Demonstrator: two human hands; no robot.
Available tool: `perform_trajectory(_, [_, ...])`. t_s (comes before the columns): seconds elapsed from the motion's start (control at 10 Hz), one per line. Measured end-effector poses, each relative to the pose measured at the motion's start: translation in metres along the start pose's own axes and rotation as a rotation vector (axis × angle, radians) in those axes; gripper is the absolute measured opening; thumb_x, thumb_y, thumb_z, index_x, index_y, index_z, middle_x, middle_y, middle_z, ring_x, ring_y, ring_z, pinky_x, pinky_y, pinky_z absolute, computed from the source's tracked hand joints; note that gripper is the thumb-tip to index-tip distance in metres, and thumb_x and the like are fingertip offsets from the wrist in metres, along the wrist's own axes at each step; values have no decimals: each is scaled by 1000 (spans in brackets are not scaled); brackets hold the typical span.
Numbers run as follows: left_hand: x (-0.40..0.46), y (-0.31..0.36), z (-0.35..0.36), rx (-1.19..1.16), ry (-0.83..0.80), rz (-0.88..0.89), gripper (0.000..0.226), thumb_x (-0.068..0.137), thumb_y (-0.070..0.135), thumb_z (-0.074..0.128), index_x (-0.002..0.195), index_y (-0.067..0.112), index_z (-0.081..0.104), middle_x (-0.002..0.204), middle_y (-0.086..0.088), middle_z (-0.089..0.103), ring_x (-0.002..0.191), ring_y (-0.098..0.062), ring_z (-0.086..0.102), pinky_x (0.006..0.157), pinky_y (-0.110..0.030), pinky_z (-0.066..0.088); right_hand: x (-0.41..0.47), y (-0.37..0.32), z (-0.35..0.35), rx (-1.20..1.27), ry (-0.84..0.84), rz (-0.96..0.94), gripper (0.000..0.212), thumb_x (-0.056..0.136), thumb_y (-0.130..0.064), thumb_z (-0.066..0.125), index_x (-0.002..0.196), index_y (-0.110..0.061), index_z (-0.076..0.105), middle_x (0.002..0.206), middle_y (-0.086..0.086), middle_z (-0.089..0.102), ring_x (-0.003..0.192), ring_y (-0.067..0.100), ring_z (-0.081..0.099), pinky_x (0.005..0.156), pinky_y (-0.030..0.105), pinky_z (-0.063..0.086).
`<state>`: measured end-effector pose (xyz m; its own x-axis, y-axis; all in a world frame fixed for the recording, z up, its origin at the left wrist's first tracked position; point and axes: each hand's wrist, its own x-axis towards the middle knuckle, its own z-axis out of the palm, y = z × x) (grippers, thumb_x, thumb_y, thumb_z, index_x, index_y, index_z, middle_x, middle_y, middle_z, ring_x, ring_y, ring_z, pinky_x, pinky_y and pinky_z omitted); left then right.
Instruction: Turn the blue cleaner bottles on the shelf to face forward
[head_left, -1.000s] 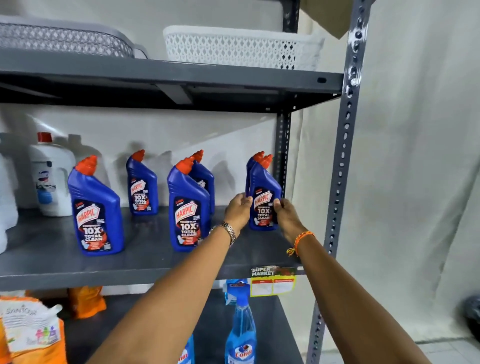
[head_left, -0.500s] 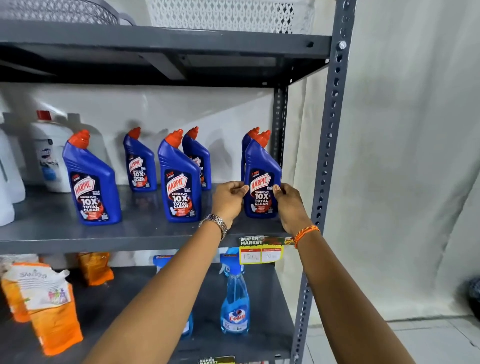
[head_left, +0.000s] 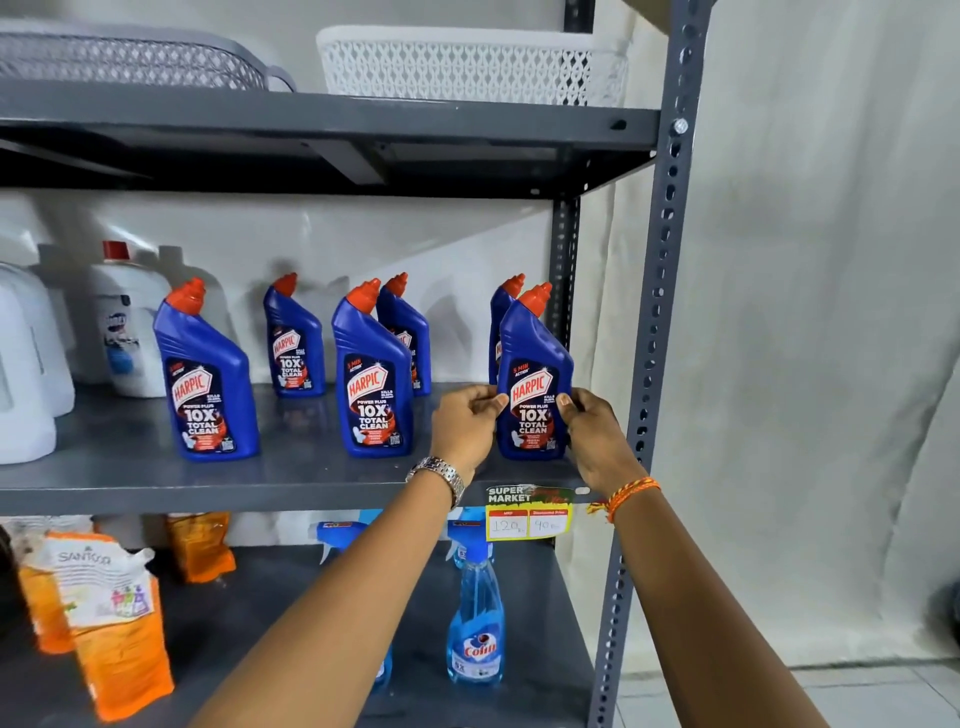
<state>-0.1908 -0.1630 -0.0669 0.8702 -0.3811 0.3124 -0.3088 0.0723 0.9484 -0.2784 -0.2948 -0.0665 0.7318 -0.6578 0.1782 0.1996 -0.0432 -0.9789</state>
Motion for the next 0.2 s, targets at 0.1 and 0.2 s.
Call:
perform_trajectory(0.1, [-11,8,-4,58,-18,57,29,94,20,67,121,11,69,116,-7,77,110,-22,72,88,-33,62,-6,-3,2,4,7,-26,33,104,-22,48,135,-12,55,133,13,67,101,19,69,78,35,61])
perform_trajectory(0.2, [-29,23,-22,260,4,208,55,94,33,65,143,11,53,140,-7,64,127,-17,62,89,-9,51,-21,-13,1,27,73,-87,54,104,-24,49,154,-11,32,151,10,50,103,14,61,69,24,54])
